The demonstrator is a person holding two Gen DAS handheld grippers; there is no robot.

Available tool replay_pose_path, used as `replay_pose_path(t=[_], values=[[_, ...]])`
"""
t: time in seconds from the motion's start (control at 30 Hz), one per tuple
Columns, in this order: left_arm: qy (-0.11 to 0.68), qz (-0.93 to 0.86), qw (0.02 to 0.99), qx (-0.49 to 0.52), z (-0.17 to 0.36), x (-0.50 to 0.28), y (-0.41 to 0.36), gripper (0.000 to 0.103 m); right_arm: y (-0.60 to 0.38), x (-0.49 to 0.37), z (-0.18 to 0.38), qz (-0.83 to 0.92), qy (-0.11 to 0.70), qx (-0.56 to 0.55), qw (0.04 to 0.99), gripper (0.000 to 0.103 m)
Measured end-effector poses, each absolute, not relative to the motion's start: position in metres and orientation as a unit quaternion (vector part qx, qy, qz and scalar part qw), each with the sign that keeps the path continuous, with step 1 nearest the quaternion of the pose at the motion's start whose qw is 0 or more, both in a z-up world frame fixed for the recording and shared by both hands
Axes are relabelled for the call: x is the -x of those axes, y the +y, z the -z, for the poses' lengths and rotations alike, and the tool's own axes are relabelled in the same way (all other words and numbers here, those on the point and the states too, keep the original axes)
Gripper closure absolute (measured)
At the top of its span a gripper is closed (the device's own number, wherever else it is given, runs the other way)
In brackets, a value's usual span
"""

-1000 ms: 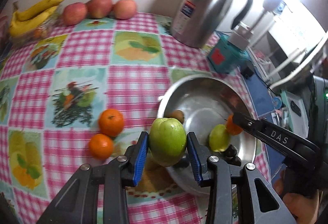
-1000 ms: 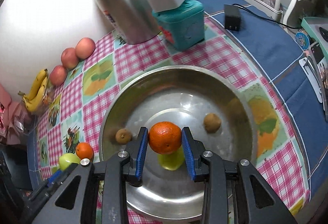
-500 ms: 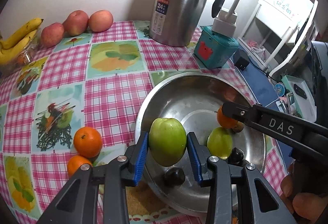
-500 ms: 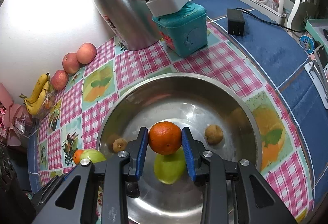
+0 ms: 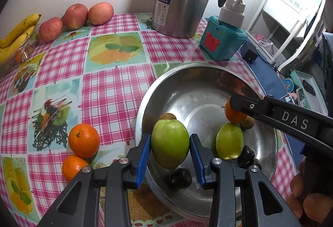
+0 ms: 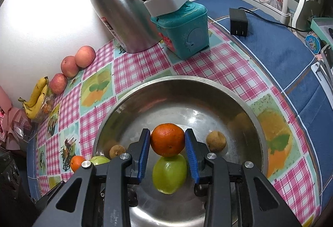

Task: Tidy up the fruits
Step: 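Carry the green apple and orange into the steel bowl and open both tools, then lift both open tools out of the bowl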

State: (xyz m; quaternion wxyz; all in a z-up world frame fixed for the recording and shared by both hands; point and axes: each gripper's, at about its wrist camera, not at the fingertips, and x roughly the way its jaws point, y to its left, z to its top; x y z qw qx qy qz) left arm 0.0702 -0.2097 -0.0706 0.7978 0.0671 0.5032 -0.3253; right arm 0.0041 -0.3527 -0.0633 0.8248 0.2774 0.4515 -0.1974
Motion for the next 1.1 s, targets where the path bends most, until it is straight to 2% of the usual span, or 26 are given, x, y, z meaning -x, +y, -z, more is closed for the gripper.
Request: replay_pose_path(t=[0.27, 0.43, 0.67, 1.1], values=[[0.515, 0.326, 0.79, -0.063, 0.074, -0.071, -0.211, 0.062, -0.352, -0.005, 0.063, 0.193, 0.458, -0.277, 0.823, 0.066], [0.51, 0.33, 0.793, -0.055, 0.067, -0.07, -0.209, 0.054, -0.351, -0.005, 0.058, 0.195, 0.46, -0.269, 0.823, 0.065], [0.502, 0.329, 0.798, -0.054, 0.053, -0.069, -0.207, 0.054, -0.35, -0.001, 0.045, 0.206, 0.46, -0.263, 0.823, 0.065], [0.524, 0.246, 0.815, -0.016, 0.031, -0.09, -0.165, 0.048, -0.339, 0.006, 0.035, 0.208, 0.488, -0.25, 0.81, 0.065]])
